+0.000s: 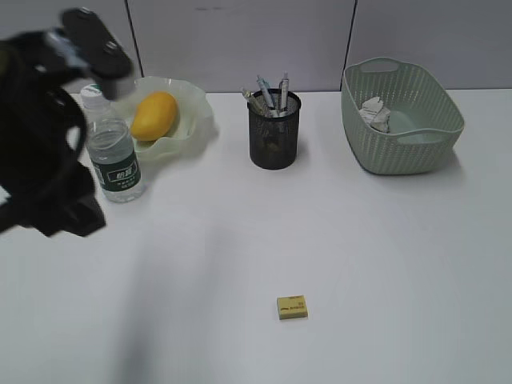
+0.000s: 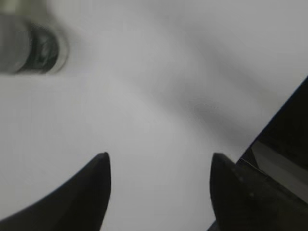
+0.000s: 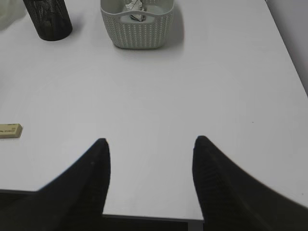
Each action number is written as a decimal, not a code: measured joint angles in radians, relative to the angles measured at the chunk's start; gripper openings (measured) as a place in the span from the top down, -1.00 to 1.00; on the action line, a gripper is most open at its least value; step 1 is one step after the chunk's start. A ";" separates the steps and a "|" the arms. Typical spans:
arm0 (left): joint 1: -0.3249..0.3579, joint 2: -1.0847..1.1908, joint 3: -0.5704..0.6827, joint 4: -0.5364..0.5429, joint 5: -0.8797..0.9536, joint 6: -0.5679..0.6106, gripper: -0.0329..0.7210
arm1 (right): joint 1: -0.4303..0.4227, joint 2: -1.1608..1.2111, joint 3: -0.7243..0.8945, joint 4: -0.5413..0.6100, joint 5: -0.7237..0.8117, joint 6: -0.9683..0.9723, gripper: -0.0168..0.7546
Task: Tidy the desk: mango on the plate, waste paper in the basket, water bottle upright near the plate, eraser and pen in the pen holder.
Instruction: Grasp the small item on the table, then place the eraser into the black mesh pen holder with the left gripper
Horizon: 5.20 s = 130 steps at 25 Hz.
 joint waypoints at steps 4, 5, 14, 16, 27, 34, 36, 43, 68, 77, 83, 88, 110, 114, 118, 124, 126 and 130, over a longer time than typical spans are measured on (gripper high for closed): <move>-0.097 0.134 -0.027 -0.059 -0.053 0.117 -0.39 | 0.000 0.000 0.000 0.000 0.000 0.000 -0.18; -0.116 0.158 -0.038 -0.069 -0.070 0.139 -0.39 | 0.000 0.000 0.000 0.000 0.000 0.000 -0.18; -0.196 0.385 -0.152 -0.205 -0.238 0.397 -0.39 | 0.000 0.000 0.000 0.000 -0.001 0.000 -0.18; -0.198 0.430 -0.179 -0.244 -0.262 0.461 -0.39 | 0.000 0.000 0.000 0.000 -0.001 0.000 -0.18; -0.231 0.648 -0.273 -0.363 -0.306 0.559 -0.34 | 0.000 0.000 0.000 0.000 -0.001 0.000 -0.18; -0.232 0.697 -0.275 -0.364 -0.347 0.562 -0.29 | 0.000 0.000 0.000 0.000 -0.001 0.000 -0.18; -0.233 0.715 -0.277 -0.366 -0.352 0.562 -0.27 | 0.000 0.000 0.000 0.000 -0.001 0.000 -0.18; -0.233 0.747 -0.277 -0.370 -0.377 0.562 -0.25 | 0.000 0.000 0.000 0.000 -0.001 0.000 -0.18; -0.233 0.764 -0.279 -0.371 -0.360 0.562 0.38 | 0.000 0.000 0.000 0.000 -0.001 0.000 -0.18; -0.203 0.595 -0.279 -0.371 -0.338 0.324 0.38 | 0.000 0.000 0.000 0.000 -0.001 0.000 -0.18; -0.126 0.447 -0.279 -0.253 -0.404 -0.054 0.38 | 0.000 0.000 0.000 0.000 -0.001 0.000 -0.18; -0.060 0.393 -0.279 -0.179 -0.602 -0.244 0.38 | 0.000 0.000 0.000 0.000 -0.001 0.000 -0.18; 0.034 0.669 -0.279 -0.216 -1.506 -0.280 0.38 | 0.000 0.000 0.000 0.000 -0.001 0.000 -0.18; 0.034 0.713 -0.279 -0.216 -1.531 -0.280 0.38 | 0.000 0.000 0.000 0.000 -0.001 0.000 -0.18; 0.034 0.755 -0.287 -0.213 -1.537 -0.280 0.38 | 0.000 0.000 0.000 0.000 -0.001 0.000 -0.18; 0.034 0.823 -0.374 -0.190 -1.476 -0.280 0.38 | 0.000 0.000 0.000 0.000 -0.001 0.000 -0.18; 0.034 0.834 -0.387 -0.190 -1.455 -0.280 0.39 | 0.000 0.000 0.000 0.000 -0.001 0.000 -0.18; 0.034 0.843 -0.393 -0.190 -1.442 -0.280 0.39 | 0.000 0.000 0.000 0.000 -0.001 0.000 -0.18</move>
